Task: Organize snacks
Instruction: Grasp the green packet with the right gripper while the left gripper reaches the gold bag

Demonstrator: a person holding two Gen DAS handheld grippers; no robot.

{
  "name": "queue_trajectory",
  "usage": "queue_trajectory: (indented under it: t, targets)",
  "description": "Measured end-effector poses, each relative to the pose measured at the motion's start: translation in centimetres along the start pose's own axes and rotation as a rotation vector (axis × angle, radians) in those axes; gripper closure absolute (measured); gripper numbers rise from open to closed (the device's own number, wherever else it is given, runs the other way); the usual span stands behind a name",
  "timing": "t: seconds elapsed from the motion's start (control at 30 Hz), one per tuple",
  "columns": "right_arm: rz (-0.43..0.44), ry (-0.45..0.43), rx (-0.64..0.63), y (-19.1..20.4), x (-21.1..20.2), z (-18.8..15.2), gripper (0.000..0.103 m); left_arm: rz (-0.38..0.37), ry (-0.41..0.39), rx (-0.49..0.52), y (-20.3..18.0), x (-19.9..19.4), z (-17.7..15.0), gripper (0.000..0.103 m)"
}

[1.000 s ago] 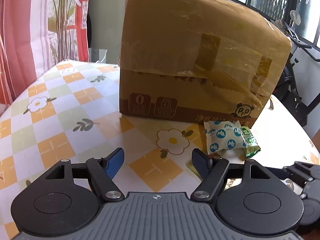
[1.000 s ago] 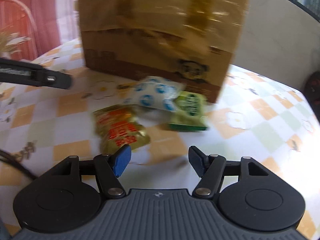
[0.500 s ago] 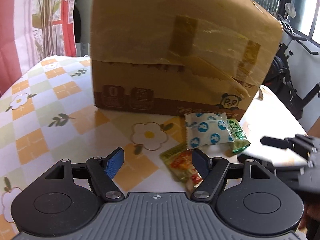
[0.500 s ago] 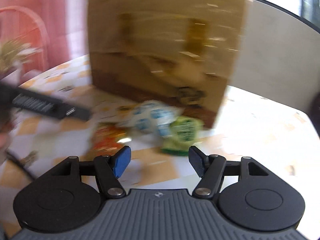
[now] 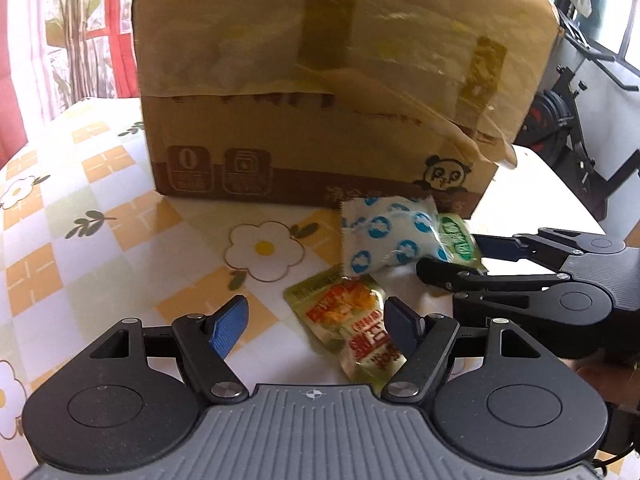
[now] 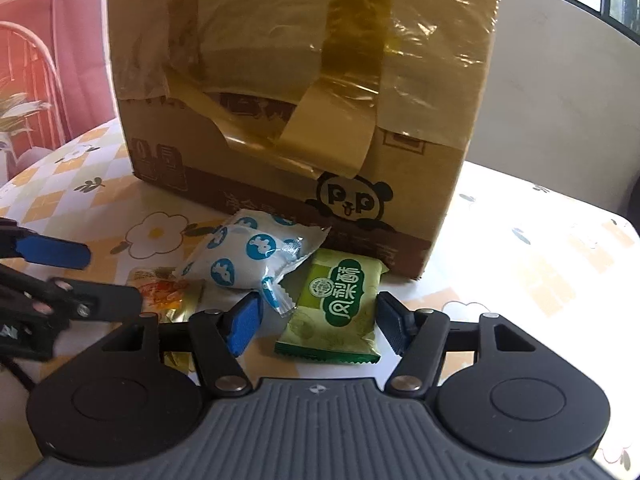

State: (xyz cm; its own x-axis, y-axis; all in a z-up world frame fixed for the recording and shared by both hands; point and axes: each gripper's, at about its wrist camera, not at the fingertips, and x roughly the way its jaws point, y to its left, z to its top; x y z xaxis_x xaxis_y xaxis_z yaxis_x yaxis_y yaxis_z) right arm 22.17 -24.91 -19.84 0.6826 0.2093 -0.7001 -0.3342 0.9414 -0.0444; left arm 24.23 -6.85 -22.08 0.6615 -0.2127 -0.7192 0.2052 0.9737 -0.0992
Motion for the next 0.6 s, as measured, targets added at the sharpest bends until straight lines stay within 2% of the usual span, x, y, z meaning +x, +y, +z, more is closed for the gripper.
queue_trajectory:
  t: [0.17,0.3,0.4,0.47,0.53,0.6]
  targets:
    - [0.008,0.006,0.029,-0.8,-1.9,-1.4,0.054,-0.005,0.023,0.052,-1.6,1.0,0.0,0.026]
    - [-0.002,-0.018,0.089,-1.3,-3.7,-3.0,0.055,0.036,0.006,0.092,-3.0,1.9,0.0,0.025]
    - [-0.025,-0.027,0.080,-0.8,-4.1,-3.3,0.055,0.070,0.001,0.101,-3.4,2.1,0.0,0.024]
    - [-0.038,-0.030,0.067,-0.3,-3.8,-3.2,0.055,0.093,-0.008,0.109,-3.0,1.9,-0.1,0.027]
    - [-0.043,-0.033,0.068,-0.2,-3.6,-3.1,0.055,0.100,-0.025,0.108,-2.5,1.6,-0.4,0.042]
    - [-0.045,-0.036,0.070,-0.4,-3.8,-3.3,0.055,0.092,-0.030,0.104,-1.7,1.1,-0.5,0.044]
